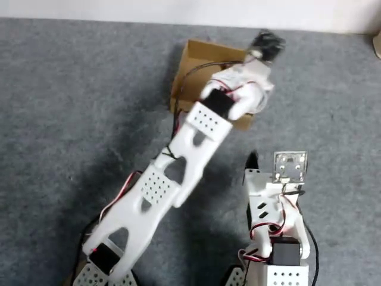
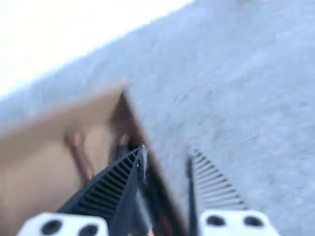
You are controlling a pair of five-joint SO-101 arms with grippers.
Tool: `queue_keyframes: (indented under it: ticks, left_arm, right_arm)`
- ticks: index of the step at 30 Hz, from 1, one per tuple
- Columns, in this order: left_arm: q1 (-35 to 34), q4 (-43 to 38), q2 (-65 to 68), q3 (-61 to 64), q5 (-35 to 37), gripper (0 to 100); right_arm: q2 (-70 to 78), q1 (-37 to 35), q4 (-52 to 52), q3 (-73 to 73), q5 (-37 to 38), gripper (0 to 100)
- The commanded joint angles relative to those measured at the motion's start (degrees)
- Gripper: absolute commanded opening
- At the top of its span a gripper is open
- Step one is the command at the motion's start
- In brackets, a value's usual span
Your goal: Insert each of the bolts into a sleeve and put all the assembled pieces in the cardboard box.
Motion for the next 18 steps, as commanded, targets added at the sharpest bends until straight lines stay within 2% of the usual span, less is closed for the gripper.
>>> queue_keyframes:
  ticks: [1, 5, 11, 16, 18]
  left_arm:
    - [4.62, -0.09, -9.80, -3.03, -11.08, 3]
    - [8.48, 2.46, -17.01, -3.03, -20.92, 1]
    - [16.04, 18.73, -32.92, -3.03, -25.93, 1]
    - [18.59, 40.18, -47.52, -2.51, -25.23, 1]
    - [15.08, 40.26, -52.62, -0.22, -19.16, 1]
  right_arm:
    - [-0.31, 0.48, -1.89, -0.22, -0.53, 37.6]
    - [-0.31, 0.48, -1.89, -0.22, -0.53, 37.6]
    - [-0.31, 0.40, -4.09, 1.71, -0.53, 37.6]
    - [-0.31, 0.66, -7.43, 4.35, -0.53, 37.6]
    - [-0.31, 0.40, -7.43, 4.26, -0.53, 37.6]
